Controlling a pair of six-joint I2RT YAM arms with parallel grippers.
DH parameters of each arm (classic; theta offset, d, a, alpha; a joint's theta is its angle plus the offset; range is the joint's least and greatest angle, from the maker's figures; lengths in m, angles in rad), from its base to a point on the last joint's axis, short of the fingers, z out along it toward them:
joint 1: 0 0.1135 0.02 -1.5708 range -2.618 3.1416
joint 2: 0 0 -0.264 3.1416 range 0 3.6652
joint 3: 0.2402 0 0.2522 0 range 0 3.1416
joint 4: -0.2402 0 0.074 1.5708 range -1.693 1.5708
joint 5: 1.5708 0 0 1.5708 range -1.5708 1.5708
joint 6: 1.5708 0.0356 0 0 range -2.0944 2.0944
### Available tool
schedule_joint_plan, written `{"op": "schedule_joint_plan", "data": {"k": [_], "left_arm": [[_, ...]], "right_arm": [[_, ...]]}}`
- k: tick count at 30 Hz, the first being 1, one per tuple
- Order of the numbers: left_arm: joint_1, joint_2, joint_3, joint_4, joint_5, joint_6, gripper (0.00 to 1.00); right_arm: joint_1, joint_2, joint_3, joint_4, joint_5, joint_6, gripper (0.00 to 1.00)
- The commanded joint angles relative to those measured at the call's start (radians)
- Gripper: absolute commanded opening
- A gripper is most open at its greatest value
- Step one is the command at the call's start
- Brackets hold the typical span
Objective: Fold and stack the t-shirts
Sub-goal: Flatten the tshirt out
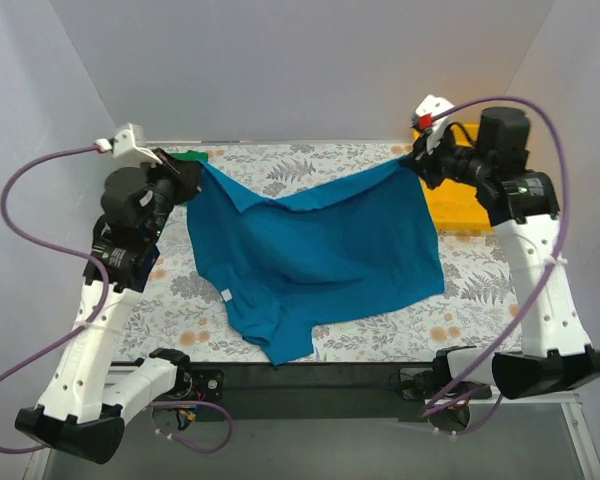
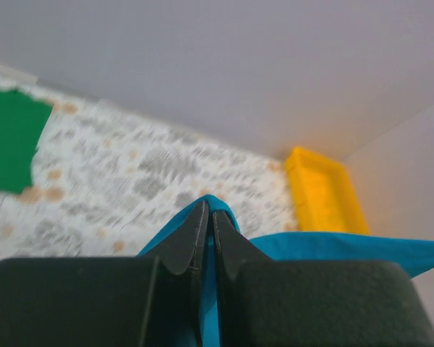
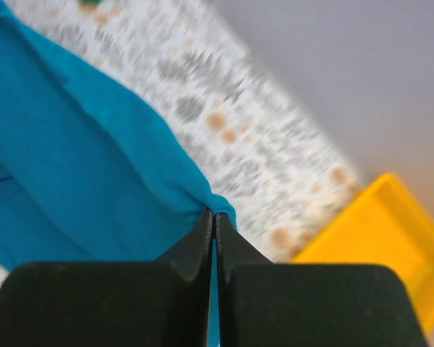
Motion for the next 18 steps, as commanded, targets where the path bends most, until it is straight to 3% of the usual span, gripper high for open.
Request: {"op": "schedule_joint_plan", "data": {"k": [1,6,10,18], "left_arm": [[0.007,-0.050,0.160,0.055,0.039,-0.085,0.00],[0.007,-0.065,0.413,0.101,0.056,-0.090,0.00],[0.007,-0.073,0.579,0.141,0.057,-0.079,0.00],[0.007,-0.035,0.805,0.155,0.028,-0.018,0.00]], "right_arm": [[-0.004,-0.081,0.233,0.022,0.041,-0.011,0.01],[-0.103,-0.117,0.507,0.043,0.004,0.034,0.01],[-0.153,-0.152,0.682,0.149,0.122,0.084,0.01],[-0.174,-0.187,0.750,0.223,0.239,0.138,0.01]]}}
